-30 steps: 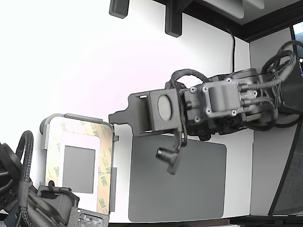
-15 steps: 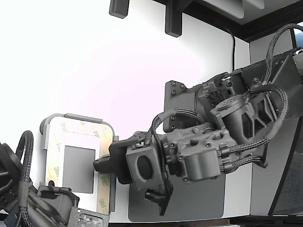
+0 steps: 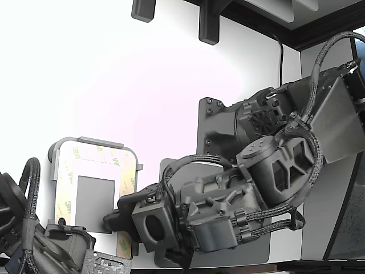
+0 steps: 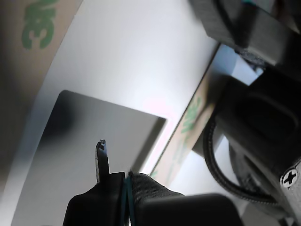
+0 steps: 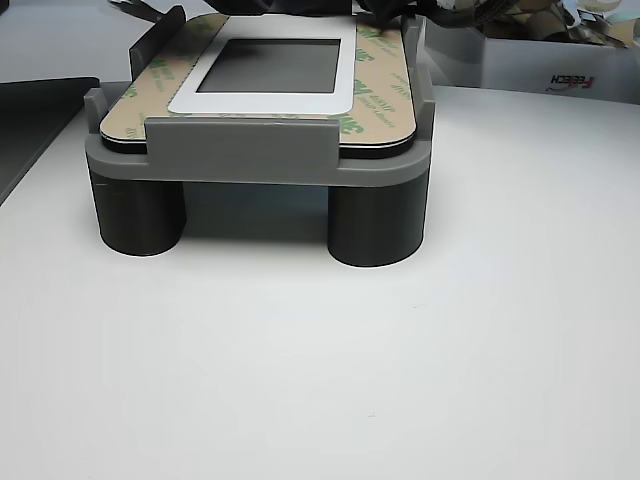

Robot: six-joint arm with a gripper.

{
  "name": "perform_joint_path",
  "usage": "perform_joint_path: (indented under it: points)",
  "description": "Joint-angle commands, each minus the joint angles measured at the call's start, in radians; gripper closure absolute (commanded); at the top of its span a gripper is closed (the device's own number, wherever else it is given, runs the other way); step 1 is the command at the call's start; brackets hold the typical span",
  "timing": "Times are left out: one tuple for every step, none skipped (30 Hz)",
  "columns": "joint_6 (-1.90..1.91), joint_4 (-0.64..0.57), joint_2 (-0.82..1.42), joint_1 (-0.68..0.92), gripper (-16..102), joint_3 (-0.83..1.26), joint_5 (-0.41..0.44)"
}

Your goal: Peel off protective film from adhesive tape.

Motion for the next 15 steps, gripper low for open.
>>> perform_joint_path:
  points:
    - [0.002,-0.011,0.003,0.008,91,-0.044,0.011]
    - [0.003,-0.008,-0.006,0.015,91,-0.057,0.015]
    - [0.006,-0.002,-0.015,0.025,90,-0.069,0.020]
    - [0.009,0.008,-0.025,0.032,90,-0.086,0.025]
    - [0.009,0.018,-0.034,0.035,90,-0.100,0.025]
    - [0.009,0.026,-0.038,0.038,90,-0.112,0.023]
    - [0.005,0.026,-0.043,0.038,90,-0.117,0.020]
    - [0.000,0.025,-0.044,0.040,90,-0.118,0.015]
    - [-0.005,0.021,-0.048,0.040,91,-0.118,0.011]
    - [-0.008,0.015,-0.051,0.040,91,-0.118,0.006]
    - [-0.011,0.012,-0.054,0.040,92,-0.118,0.005]
    - [-0.012,0.009,-0.057,0.043,93,-0.118,0.003]
    - [-0.015,0.008,-0.061,0.044,93,-0.120,0.002]
    - [-0.017,0.006,-0.064,0.048,93,-0.120,0.002]
    - [-0.018,0.005,-0.069,0.049,93,-0.120,0.002]
